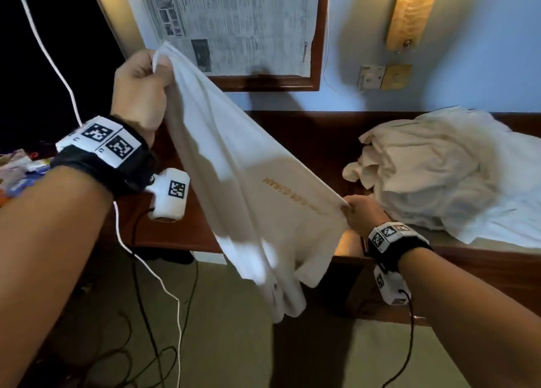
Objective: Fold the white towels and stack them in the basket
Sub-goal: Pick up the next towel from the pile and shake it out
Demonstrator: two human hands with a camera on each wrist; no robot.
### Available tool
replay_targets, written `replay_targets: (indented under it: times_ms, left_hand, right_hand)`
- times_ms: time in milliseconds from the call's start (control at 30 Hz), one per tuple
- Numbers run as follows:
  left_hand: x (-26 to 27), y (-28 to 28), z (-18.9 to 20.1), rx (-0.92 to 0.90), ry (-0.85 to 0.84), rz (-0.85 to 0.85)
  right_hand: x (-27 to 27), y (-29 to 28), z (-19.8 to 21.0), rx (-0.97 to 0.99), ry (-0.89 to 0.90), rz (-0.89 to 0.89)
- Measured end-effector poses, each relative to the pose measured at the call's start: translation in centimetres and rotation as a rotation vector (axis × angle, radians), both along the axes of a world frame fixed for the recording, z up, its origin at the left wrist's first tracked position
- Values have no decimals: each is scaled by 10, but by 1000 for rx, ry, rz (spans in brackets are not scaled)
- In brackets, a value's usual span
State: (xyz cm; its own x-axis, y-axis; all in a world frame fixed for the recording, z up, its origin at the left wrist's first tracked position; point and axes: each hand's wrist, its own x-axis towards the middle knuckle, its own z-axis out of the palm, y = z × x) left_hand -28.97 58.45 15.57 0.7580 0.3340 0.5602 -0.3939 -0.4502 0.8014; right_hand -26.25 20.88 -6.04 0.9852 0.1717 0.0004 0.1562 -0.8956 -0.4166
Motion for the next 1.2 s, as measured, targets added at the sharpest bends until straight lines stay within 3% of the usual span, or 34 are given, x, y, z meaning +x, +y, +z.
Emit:
replay_targets:
  times_ms: [133, 267, 367, 433, 600, 700, 900, 1100, 1200]
  left_hand:
    - [0, 7, -1, -3, 24, 89]
    - [5, -1, -5, -1, 14, 71]
    - [12, -14, -6, 56, 39, 26]
    - [17, -29, -7, 140, 89, -45]
    - [28, -72, -14, 393, 174, -277]
    - [31, -82, -15, 383, 227, -435]
    - [30, -65, -5, 371, 214, -588]
    - [35, -42, -4, 394, 197, -666]
    - [40, -27, -7, 418, 138, -614]
  right_hand:
    - [11, -51, -36, -164, 160, -80]
    - [25, -89, -61, -320, 293, -187]
    - [29, -74, -45, -314, 251, -189]
    - [26, -37, -10, -175, 131, -92]
    - [4, 68, 91, 557, -296, 327]
    - [-6, 101, 144, 836, -168, 386]
    - [-7, 129, 174, 973, -132, 295]
    - [-19, 153, 177, 1077, -90, 244]
    - [-27, 157, 159, 1081, 5, 226]
